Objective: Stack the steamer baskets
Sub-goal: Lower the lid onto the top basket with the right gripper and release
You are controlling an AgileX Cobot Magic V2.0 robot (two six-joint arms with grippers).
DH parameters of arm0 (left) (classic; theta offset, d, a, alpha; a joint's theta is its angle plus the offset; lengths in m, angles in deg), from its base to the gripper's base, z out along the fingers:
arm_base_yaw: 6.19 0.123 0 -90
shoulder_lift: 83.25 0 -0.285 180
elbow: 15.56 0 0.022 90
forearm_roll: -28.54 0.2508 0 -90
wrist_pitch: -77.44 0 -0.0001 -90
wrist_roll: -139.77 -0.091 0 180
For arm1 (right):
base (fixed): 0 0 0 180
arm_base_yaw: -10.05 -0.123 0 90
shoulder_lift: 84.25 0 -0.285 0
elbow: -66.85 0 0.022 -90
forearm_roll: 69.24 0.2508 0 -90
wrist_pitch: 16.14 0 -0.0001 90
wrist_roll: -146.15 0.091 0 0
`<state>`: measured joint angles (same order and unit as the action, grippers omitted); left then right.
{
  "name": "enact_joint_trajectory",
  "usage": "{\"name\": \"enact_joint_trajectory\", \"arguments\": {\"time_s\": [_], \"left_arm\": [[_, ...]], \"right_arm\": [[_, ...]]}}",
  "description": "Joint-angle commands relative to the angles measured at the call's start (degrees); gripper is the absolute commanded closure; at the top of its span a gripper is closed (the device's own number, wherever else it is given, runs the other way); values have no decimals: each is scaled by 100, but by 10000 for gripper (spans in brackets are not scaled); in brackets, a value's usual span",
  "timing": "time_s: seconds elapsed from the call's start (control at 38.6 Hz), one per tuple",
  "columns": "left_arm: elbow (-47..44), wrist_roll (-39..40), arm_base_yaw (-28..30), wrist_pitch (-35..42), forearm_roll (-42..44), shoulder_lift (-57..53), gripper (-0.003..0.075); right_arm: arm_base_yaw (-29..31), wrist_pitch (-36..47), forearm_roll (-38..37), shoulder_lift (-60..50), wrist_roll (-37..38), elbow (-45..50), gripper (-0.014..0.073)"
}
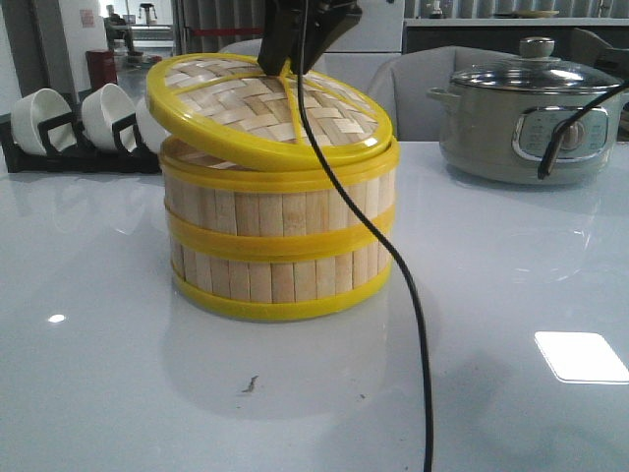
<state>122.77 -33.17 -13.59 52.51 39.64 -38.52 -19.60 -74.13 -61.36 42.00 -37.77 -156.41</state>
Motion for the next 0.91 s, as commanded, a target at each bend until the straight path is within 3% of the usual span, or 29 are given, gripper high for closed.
{"name": "enact_joint_trajectory", "arguments": {"time_s": [0.0,0.88], "left_arm": [[164,44,-5,489,33,-7,633],[164,44,-5,489,33,-7,633]], "right_arm": [[22,162,-36,-456,-26,-191,543],[22,60,-87,-543,-26,-191,543]]}}
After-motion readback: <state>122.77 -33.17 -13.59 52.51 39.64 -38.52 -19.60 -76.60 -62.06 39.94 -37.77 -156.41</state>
